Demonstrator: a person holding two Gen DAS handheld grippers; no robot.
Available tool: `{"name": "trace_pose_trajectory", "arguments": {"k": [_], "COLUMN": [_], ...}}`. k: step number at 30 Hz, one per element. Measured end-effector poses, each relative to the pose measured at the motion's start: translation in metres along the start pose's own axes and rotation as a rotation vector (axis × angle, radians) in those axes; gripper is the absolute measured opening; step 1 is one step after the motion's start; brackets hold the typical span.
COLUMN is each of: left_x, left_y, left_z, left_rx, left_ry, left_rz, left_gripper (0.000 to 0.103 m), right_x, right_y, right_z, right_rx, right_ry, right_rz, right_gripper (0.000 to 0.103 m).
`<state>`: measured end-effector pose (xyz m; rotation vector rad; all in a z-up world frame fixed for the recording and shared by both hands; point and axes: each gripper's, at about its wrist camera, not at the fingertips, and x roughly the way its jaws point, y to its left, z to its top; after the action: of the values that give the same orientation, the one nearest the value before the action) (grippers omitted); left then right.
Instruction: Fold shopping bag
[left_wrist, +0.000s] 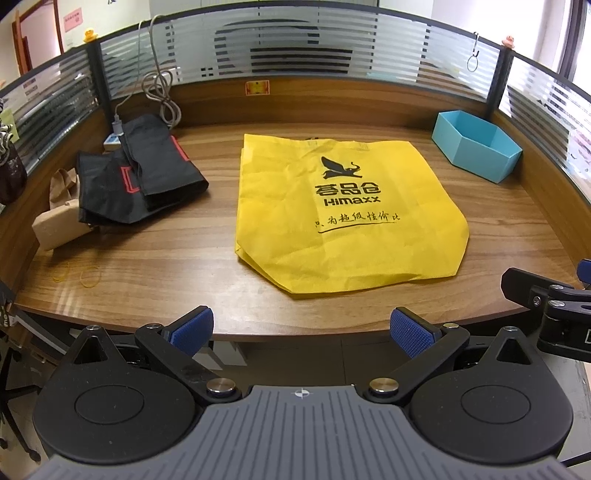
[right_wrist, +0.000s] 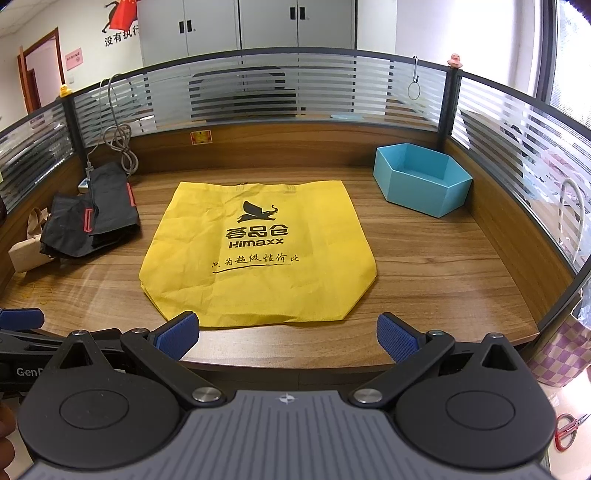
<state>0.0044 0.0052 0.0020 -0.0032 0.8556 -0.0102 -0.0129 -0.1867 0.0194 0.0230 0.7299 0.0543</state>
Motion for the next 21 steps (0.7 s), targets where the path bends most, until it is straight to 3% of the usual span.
{"name": "trace_pose_trajectory", "arguments": {"k": [21], "left_x": [0.0044], "left_y": [0.0047], "left_z": [0.0002], "left_rx": [-0.008], "left_ry": [0.006], "left_rz": [0.001], "left_gripper": [0.103], "right_x": [0.0023], "right_y": [-0.0053], "right_z": [0.0067], "right_rx": [-0.007], "right_ry": [0.000], "right_rz": [0.005], "right_gripper": [0.103]}}
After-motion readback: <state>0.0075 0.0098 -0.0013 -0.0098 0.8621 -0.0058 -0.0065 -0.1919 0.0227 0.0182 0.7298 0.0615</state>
